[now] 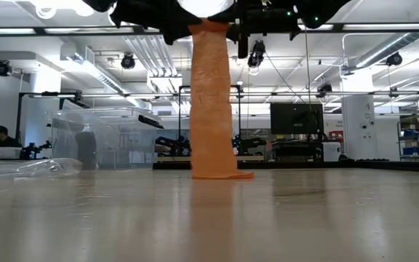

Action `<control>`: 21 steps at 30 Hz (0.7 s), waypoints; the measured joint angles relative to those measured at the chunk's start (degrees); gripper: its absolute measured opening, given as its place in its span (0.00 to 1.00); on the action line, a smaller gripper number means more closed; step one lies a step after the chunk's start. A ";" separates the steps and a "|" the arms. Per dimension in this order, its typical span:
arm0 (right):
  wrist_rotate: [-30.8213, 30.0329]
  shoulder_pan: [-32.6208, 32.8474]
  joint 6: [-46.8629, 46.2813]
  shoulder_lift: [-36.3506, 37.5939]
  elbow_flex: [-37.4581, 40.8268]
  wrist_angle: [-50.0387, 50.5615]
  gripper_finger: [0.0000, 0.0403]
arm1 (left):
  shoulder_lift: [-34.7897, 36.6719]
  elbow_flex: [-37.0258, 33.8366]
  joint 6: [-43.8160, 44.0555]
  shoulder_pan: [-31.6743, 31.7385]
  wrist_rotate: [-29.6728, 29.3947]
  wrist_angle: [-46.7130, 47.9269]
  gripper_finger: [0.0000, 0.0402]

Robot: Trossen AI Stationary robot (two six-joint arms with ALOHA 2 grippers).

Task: Roll bandage
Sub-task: Roll the orange bandage

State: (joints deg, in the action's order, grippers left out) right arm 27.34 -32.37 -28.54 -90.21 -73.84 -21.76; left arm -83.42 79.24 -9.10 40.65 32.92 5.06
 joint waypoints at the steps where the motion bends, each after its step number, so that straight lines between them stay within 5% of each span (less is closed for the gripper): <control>1: -0.23 0.08 0.13 0.00 0.00 0.01 0.25 | 0.00 0.00 0.64 0.19 0.93 0.00 0.58; 21: 0.26 0.51 4.65 -0.09 0.13 -0.37 0.23 | 0.07 -0.11 2.67 0.43 8.79 0.01 0.37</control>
State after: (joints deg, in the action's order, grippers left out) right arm 27.60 -31.86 -23.88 -90.30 -73.71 -22.13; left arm -83.35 79.13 -6.43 41.08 41.72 5.07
